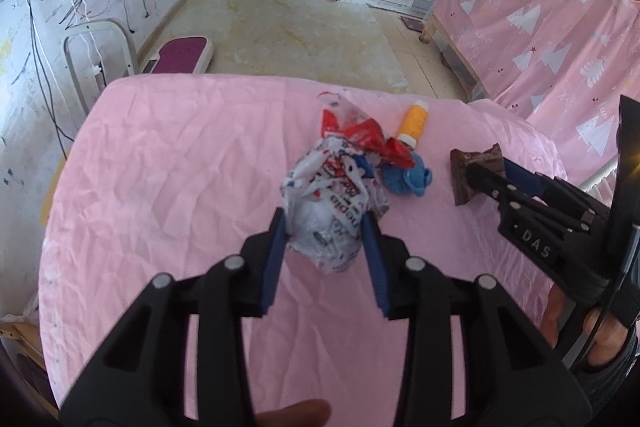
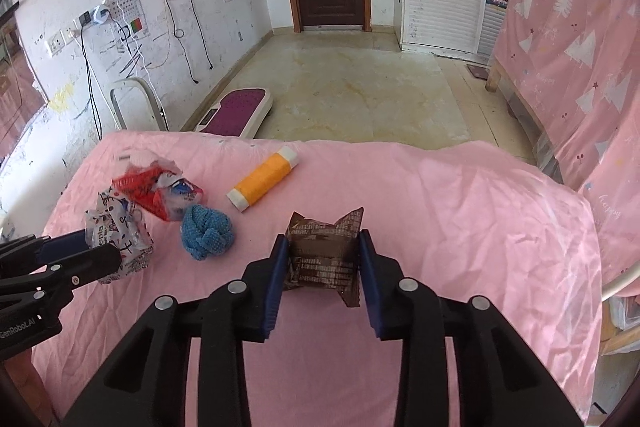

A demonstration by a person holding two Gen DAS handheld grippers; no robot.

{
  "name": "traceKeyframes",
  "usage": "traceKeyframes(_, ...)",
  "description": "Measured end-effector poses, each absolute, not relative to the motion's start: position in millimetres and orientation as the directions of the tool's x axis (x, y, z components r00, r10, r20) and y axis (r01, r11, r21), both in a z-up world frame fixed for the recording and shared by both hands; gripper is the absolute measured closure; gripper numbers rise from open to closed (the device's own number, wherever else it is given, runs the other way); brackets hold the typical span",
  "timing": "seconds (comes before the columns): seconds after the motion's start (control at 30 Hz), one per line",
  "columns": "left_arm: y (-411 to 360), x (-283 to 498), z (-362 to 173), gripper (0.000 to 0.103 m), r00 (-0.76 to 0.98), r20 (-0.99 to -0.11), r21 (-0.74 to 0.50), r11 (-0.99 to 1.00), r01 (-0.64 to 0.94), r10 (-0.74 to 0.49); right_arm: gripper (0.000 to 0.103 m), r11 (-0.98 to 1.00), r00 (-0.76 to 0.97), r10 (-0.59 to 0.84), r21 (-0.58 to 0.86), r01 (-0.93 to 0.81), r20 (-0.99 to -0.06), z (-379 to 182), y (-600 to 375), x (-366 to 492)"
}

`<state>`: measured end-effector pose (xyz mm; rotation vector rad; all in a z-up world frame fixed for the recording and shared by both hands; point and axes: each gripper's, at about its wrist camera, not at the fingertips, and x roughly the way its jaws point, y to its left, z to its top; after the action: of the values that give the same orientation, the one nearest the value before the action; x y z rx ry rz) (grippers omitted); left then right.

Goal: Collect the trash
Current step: 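Carry the white bag and chocolate packet over the orange basin with both tools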

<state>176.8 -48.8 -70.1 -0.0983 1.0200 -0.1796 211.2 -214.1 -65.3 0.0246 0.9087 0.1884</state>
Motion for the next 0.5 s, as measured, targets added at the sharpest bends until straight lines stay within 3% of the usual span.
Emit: traceKeyframes(0.5, -69.7, 126.7, -26.1, 0.067, 0.598, -0.778, -0.139, 0.981, 0.136, -0.193, 0.080, 0.982, 0.685, 0.187, 0.123, -0.141, -0.705, -27.2, -247.7, 148.8)
